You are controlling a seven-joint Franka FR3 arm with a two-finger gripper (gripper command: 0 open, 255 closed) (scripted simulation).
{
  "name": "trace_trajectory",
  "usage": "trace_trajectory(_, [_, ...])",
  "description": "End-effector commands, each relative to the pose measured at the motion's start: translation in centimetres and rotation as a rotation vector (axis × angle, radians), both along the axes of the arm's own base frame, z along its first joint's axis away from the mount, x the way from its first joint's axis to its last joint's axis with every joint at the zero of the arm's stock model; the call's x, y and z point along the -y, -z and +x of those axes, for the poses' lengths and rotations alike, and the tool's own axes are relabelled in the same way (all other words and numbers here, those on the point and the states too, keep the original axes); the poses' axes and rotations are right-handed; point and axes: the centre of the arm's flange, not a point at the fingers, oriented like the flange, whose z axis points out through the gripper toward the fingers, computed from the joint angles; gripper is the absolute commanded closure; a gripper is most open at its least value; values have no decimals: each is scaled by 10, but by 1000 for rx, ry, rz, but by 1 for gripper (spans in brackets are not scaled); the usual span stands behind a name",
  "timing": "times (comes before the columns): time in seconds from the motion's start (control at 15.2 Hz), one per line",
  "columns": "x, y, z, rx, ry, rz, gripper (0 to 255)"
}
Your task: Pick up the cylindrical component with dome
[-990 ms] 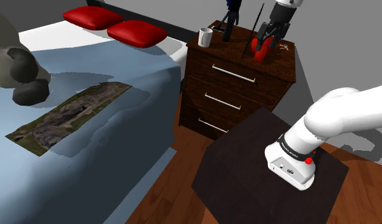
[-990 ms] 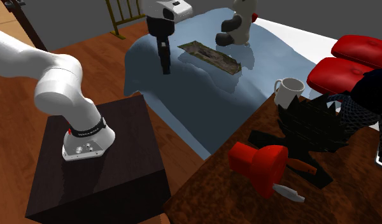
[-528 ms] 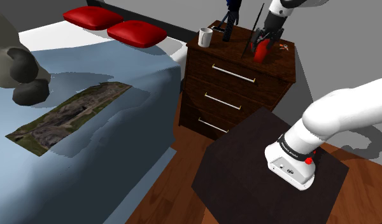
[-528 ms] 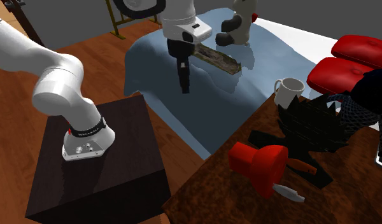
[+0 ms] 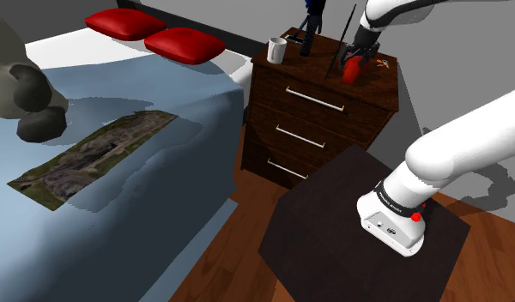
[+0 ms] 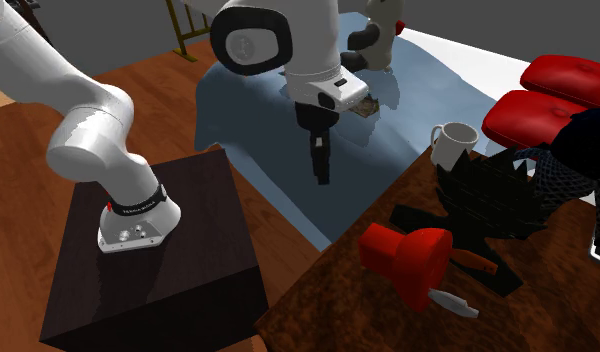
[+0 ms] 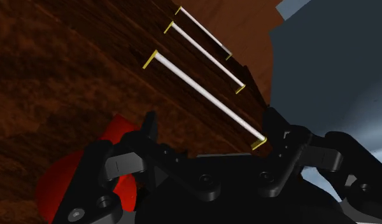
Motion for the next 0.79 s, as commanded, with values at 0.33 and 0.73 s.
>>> trace_trajectory(0.33, [70,30,27,56,107,-71,0])
trace_trajectory(0.73, [134,50,43,102,198,-131,0])
